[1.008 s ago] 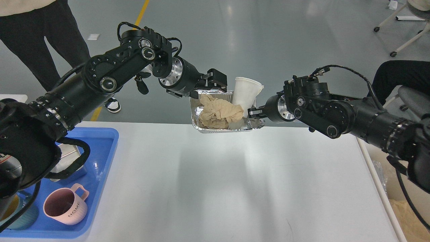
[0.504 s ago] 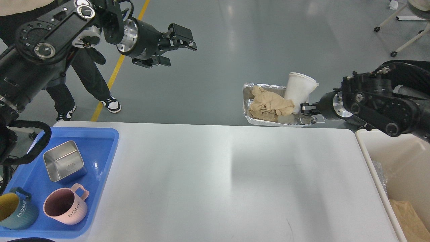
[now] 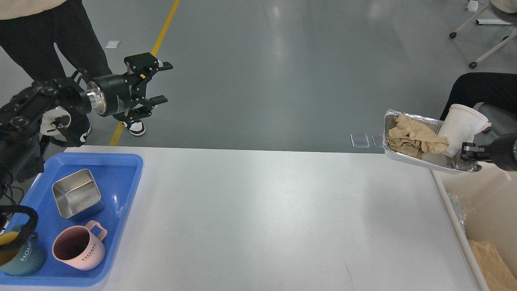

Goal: Tidy desktop

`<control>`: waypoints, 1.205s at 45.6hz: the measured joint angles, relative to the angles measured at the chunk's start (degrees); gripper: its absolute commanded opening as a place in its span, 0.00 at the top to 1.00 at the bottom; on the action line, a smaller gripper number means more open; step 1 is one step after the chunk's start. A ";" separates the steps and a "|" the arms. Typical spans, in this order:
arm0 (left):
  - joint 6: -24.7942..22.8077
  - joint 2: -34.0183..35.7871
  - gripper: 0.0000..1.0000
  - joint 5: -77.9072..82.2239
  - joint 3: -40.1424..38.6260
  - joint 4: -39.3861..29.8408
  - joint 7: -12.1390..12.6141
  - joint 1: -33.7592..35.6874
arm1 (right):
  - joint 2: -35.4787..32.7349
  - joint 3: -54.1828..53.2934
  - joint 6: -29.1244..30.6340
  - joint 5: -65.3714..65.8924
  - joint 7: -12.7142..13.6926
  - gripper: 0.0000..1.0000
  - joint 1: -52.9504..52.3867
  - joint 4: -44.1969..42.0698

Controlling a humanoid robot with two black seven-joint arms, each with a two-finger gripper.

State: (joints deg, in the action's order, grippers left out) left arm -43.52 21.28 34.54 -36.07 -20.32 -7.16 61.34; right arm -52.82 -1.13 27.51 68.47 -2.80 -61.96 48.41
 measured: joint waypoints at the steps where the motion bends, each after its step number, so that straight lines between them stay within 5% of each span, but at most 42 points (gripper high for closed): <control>1: -0.15 -0.53 0.04 -1.29 0.00 0.90 -1.27 -0.67 | -0.47 0.00 -0.03 0.00 -0.08 1.00 0.21 -0.05; 4: -0.74 -3.70 0.04 -8.74 -0.12 4.07 -4.38 -3.63 | -2.23 -0.06 -0.29 0.00 -0.23 1.00 1.17 -0.22; 8: -1.95 -6.16 0.04 -15.11 -0.56 4.92 -4.96 -5.66 | -3.13 -0.25 -0.55 0.00 -0.30 1.00 2.09 -0.23; 25: -2.79 -15.68 0.03 -28.86 -10.84 10.07 -3.59 -9.56 | -6.96 -6.59 -1.03 -0.10 -0.59 1.00 10.26 -2.46; 55: -2.88 -15.89 0.03 -28.31 -11.82 10.72 -3.93 -12.22 | -4.23 -13.82 -8.45 -12.65 -2.87 1.00 31.70 -19.03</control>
State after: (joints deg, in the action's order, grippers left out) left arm -46.40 5.39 6.23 -47.89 -9.59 -11.09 49.13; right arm -57.05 -14.95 19.06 55.82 -5.68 -30.27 29.38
